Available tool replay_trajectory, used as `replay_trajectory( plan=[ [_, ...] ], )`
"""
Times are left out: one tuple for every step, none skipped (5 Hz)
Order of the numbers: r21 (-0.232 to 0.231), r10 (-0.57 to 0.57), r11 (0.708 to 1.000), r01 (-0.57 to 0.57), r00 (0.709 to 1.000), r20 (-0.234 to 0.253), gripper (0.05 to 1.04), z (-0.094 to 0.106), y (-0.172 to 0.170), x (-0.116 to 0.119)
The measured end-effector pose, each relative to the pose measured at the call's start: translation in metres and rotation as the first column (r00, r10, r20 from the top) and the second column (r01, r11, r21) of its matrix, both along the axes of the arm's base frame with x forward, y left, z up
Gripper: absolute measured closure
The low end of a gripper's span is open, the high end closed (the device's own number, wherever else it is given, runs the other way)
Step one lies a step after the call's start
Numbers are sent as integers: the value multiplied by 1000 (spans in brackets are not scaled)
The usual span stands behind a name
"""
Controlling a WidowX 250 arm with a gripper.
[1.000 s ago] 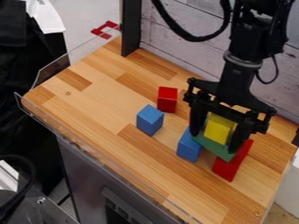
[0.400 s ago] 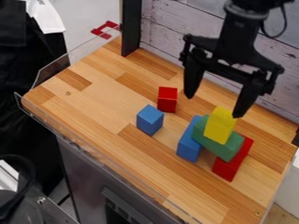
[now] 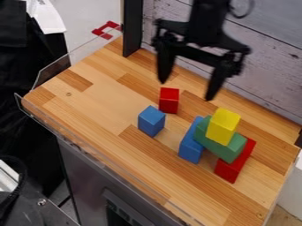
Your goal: Put the yellow cube on top of the tower
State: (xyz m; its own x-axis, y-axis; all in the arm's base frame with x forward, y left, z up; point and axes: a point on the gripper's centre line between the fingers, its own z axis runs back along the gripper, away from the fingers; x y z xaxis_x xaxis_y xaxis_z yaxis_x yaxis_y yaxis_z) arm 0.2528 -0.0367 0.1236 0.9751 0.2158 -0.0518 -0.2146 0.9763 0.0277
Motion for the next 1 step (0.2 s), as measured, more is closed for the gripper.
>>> replay_trajectory(
  plan=[
    [-1,39,999,-39,999,-10,85,-11,27,-3]
  ],
)
